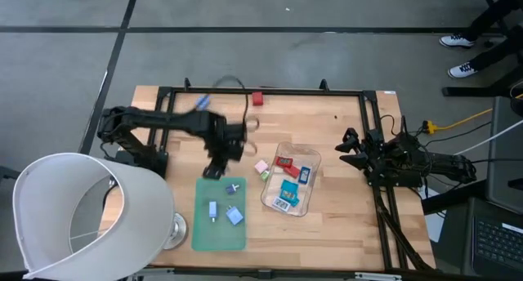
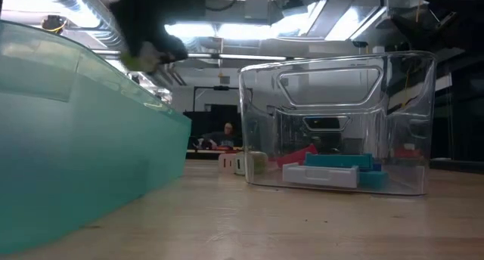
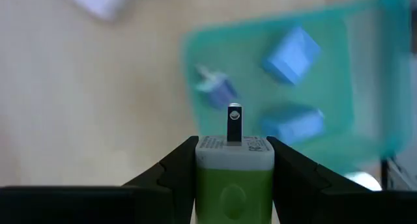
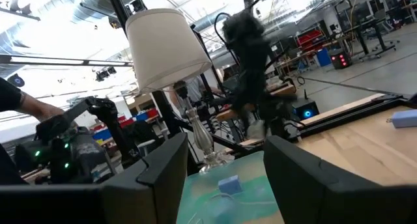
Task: Pick & Place Office items
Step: Put the top green charger adapter into the green bin
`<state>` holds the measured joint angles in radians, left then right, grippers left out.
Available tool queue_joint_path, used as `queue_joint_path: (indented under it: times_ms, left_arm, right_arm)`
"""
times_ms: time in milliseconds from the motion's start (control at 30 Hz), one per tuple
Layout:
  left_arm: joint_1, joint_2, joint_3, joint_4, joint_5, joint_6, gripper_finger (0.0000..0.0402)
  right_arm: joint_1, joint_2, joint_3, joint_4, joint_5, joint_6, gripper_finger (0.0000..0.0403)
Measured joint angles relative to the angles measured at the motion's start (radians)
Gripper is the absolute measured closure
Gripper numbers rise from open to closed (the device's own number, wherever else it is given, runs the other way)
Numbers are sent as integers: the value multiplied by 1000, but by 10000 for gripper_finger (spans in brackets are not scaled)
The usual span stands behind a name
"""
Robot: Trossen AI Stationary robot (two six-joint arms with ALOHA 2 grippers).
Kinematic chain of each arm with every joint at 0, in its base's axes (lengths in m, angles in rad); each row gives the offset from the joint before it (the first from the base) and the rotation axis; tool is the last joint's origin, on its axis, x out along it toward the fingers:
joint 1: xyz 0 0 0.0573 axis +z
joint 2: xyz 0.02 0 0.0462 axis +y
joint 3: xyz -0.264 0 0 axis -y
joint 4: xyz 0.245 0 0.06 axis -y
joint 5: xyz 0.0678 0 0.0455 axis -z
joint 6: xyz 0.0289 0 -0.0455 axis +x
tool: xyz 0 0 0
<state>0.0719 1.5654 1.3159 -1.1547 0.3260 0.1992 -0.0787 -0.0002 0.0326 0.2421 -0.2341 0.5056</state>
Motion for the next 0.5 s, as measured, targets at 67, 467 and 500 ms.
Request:
queue_joint_path:
  times_ms: [67,467,500]
  left_arm:
    - [-60,0,-29,12,7,-13,255]
    - [-229,1,-258,371,51,-324,255]
    - [-229,1,-271,389,51,-356,252]
  right_arm:
    - [0,0,0,-1,0,0,202]
    - [0,0,0,-35,-1,21,202]
    - [0,0,0,-41,-1,31,202]
